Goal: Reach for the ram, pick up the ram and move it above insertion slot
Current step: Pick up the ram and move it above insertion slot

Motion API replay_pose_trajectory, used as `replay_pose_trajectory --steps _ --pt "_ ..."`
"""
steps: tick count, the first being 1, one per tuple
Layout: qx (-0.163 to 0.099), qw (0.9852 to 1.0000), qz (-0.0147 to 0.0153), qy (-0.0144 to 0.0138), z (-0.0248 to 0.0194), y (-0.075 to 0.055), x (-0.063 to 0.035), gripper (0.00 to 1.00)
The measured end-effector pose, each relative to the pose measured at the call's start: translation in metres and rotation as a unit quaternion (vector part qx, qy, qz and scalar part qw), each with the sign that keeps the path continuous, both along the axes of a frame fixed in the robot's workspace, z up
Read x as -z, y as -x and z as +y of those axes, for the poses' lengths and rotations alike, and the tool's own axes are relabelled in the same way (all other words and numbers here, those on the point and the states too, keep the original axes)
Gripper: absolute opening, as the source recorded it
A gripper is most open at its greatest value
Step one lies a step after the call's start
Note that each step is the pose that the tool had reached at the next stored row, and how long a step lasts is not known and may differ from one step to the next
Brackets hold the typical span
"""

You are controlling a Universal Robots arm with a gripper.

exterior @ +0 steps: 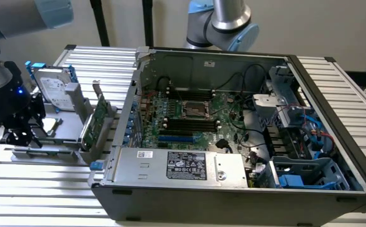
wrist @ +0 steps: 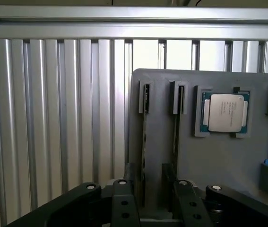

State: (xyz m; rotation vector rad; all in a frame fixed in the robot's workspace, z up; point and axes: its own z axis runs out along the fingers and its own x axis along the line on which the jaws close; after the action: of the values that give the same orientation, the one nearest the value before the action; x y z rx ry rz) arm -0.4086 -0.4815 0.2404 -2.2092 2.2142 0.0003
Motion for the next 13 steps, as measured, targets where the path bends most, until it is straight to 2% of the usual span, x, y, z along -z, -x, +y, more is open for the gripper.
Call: replay_pose_trajectory --steps 13 --pt "-0.009 1.0 0.0011 -0.0003 0.0 0.003 0.0204 0.36"
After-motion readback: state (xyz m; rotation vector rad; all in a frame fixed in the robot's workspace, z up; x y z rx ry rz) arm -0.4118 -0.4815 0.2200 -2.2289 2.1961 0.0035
